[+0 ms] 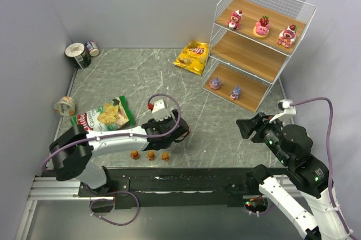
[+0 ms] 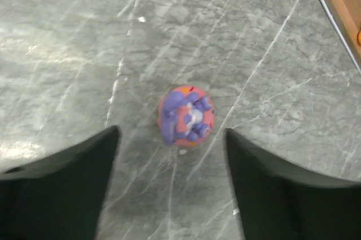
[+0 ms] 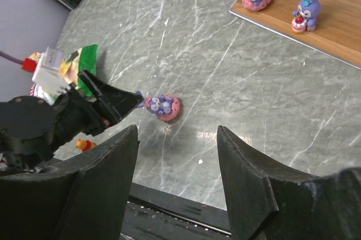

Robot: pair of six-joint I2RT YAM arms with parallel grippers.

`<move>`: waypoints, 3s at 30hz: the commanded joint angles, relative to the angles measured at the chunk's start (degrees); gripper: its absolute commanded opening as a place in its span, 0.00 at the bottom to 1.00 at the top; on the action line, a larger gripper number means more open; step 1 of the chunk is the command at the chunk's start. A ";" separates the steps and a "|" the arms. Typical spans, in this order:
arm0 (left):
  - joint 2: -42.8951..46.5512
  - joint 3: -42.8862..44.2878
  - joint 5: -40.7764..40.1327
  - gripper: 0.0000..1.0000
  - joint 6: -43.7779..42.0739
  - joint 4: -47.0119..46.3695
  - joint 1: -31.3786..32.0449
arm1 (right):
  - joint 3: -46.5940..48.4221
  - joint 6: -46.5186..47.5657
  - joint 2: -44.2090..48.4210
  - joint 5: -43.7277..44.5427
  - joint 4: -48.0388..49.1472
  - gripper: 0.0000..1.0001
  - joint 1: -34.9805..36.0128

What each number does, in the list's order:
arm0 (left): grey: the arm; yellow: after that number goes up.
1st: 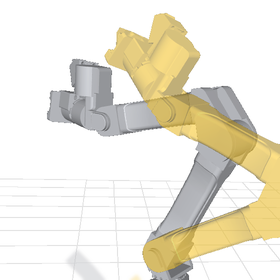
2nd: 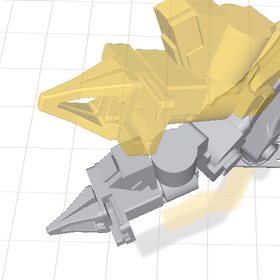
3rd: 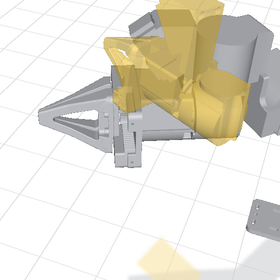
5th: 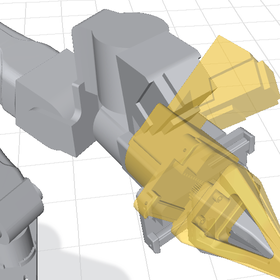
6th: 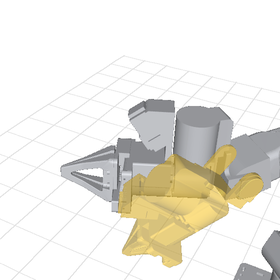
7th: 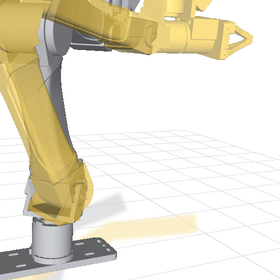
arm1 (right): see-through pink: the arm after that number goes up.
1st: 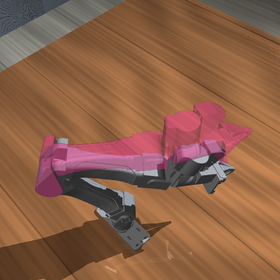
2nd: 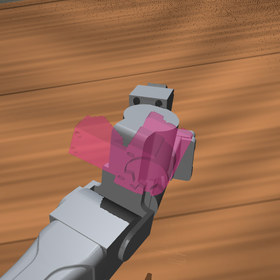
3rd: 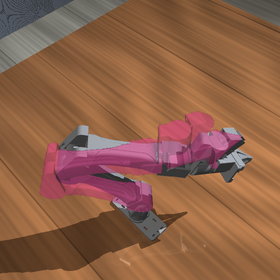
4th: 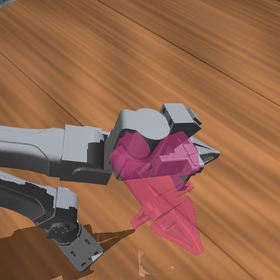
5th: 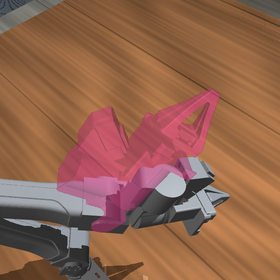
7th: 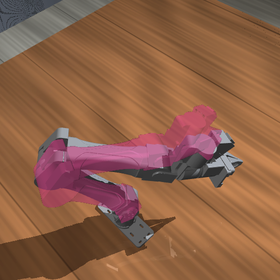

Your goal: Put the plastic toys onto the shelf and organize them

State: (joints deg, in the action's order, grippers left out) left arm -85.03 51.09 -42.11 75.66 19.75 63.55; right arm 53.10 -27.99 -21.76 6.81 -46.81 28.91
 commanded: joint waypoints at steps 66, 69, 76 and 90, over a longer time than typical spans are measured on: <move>-46.09 52.34 8.12 0.96 -13.01 -4.83 1.13 | 7.28 2.67 5.15 4.18 -6.63 0.67 0.19; -46.98 54.02 5.73 0.96 -11.24 -1.91 1.66 | 7.89 2.76 5.15 3.48 -6.89 0.68 0.19; -48.39 57.46 2.92 0.96 -10.96 1.36 2.28 | 7.89 2.76 5.94 2.95 -7.16 0.68 0.19; -41.09 52.00 -3.42 0.98 -13.87 2.57 4.12 | 7.81 2.41 6.47 2.25 -7.07 0.68 0.19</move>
State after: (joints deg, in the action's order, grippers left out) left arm -130.28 103.48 -42.15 62.39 20.97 66.48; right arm 59.27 -25.85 -15.86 9.58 -54.63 28.91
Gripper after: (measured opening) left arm 0.980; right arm 0.677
